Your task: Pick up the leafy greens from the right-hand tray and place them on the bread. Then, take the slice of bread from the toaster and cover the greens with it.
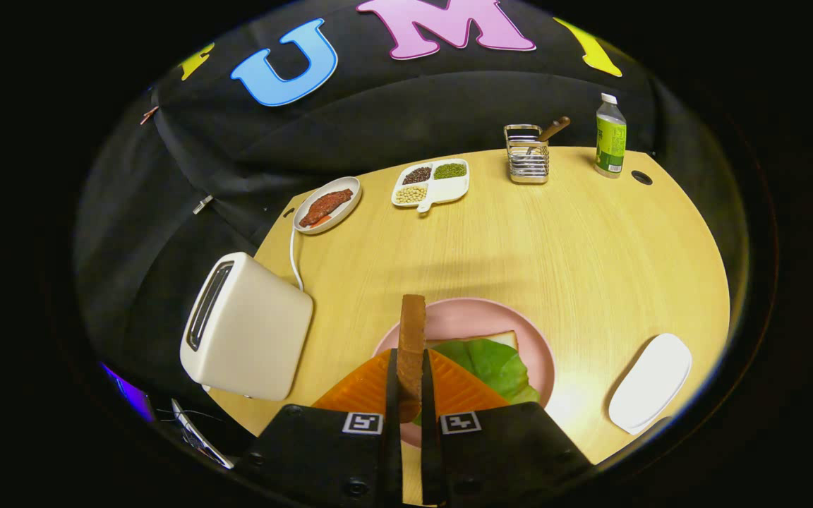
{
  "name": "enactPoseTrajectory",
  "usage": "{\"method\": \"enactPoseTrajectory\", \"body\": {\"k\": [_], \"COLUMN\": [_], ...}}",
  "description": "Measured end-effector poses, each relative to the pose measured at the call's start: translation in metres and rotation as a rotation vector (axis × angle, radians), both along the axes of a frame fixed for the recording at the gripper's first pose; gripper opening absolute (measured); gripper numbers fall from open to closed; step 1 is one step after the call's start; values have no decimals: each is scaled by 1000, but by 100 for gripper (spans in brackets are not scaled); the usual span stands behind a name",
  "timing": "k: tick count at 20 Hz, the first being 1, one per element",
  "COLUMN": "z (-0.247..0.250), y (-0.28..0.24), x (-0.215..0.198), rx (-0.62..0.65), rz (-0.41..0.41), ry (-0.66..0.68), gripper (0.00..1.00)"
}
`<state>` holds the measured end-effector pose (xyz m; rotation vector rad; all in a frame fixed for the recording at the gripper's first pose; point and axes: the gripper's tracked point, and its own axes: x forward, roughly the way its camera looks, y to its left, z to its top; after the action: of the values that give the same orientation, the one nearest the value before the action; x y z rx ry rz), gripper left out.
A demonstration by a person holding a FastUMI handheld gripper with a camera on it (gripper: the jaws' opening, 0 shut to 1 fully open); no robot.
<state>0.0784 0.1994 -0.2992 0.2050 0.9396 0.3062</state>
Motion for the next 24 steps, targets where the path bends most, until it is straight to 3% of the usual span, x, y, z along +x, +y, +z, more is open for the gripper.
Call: {"method": "enactPoseTrajectory", "body": {"k": [3, 5, 6, 7, 9, 11, 12, 13, 17, 24], "z": [-9, -17, -21, -24, -28, -23, -20, -15, 24, 146], "y": [-13, -27, -36, -44, -58, -67, -74, -80, -107, -147], "x": [-2, -5, -3, -4, -8, -9, -11, -10, -12, -13], "rx": [0, -45, -76, -102, -135, -135, -142, -149, -160, -104], "rz": [-10, -10, -10, -13, -16, -22, -23, -20, -29, -83], "ry": [19, 24, 19, 18, 19, 9, 1, -14, -122, -393], "gripper": [15, 21, 33, 36, 53, 74, 92, 97, 100, 100]}}
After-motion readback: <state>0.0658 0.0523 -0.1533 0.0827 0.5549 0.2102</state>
